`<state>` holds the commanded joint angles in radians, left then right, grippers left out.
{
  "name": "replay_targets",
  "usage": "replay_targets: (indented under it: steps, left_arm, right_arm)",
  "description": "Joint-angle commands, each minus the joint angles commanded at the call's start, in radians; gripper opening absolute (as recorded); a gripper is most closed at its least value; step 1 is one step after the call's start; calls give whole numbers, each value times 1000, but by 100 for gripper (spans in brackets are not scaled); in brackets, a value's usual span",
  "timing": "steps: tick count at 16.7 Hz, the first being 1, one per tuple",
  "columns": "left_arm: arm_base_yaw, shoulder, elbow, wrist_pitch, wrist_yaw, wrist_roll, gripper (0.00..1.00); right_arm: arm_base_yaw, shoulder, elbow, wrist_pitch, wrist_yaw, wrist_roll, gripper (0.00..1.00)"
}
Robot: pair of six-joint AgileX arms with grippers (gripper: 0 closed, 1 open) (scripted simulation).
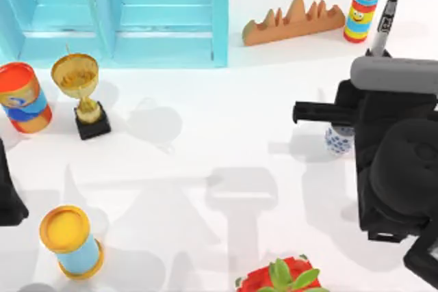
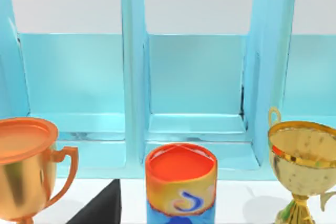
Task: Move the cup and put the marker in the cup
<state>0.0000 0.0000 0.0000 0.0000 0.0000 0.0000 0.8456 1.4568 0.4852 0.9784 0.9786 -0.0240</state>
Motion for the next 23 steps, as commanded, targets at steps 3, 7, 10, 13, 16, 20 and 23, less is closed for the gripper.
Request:
replay_targets:
  steps: [3,7,10,13,16,20,23]
  left_arm:
    - [0,0,0,0,0,0,100]
    - [0,0,0,0,0,0,100]
    - [0,0,0,0,0,0,100]
    - [0,0,0,0,0,0,100]
    - [0,0,0,0,0,0,100]
    - [0,0,0,0,0,0,100]
    - [0,0,0,0,0,0,100]
  right_arm:
    - [1,-19,-10,29,8,-8,0]
    - [-4,-15,-7,27,7,-6,0]
    - [-38,23,11,56,-27,-4,0]
    - [-84,98,33,93,-73,-1,0]
    - [-127,147,54,127,-117,1,0]
    - [-127,147,54,127,-117,1,8]
    - [-127,147,54,127,-117,1,30]
